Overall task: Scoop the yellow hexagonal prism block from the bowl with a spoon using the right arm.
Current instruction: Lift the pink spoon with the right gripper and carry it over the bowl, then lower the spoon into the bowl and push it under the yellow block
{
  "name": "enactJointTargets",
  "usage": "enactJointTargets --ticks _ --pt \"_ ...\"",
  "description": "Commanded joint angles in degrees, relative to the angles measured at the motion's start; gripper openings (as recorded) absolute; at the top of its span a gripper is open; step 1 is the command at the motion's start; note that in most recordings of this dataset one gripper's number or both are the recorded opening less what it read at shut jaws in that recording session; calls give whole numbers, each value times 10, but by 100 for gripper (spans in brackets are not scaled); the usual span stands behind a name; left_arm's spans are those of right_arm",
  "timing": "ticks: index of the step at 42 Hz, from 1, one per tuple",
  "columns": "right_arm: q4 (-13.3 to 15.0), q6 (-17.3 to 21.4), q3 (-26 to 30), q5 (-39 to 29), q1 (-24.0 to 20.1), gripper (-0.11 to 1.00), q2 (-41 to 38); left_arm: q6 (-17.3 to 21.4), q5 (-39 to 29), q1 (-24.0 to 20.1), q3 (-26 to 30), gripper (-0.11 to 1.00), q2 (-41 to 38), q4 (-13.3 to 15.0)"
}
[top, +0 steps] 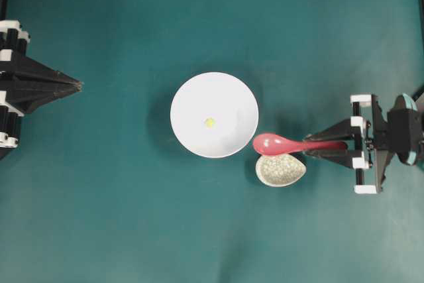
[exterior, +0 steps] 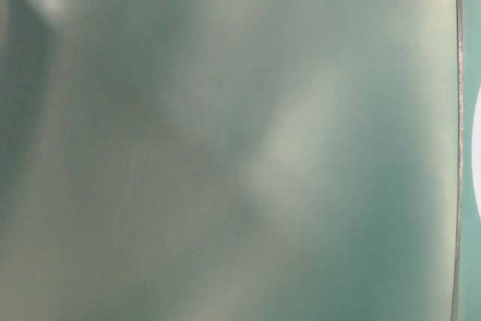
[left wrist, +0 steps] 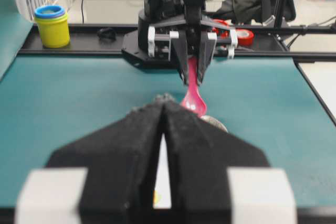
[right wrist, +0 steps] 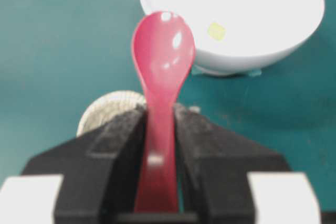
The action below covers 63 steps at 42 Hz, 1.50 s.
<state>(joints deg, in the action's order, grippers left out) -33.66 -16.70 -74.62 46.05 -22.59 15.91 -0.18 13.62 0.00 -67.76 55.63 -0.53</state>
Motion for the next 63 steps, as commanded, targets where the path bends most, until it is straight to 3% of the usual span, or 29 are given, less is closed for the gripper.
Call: enactJointTargets --ticks 1,11,35,44,53,63 --pt "1 -22 28 -61 24 24 40 -1 -4 0 11 0 -4 -1" --pt "2 -61 101 -256 104 24 95 -2 -20 0 11 0 -4 -1" --pt "23 -61 274 -624 302 24 69 -2 -20 0 11 0 -4 -1" --pt "47 -57 349 -735 337 24 16 -2 -24 0 11 0 -5 -1" --pt "75 -52 425 -817 343 24 -59 1 -23 0 11 0 -4 0" --pt "113 -15 492 -889 342 24 -111 4 -24 0 11 0 -4 -1"
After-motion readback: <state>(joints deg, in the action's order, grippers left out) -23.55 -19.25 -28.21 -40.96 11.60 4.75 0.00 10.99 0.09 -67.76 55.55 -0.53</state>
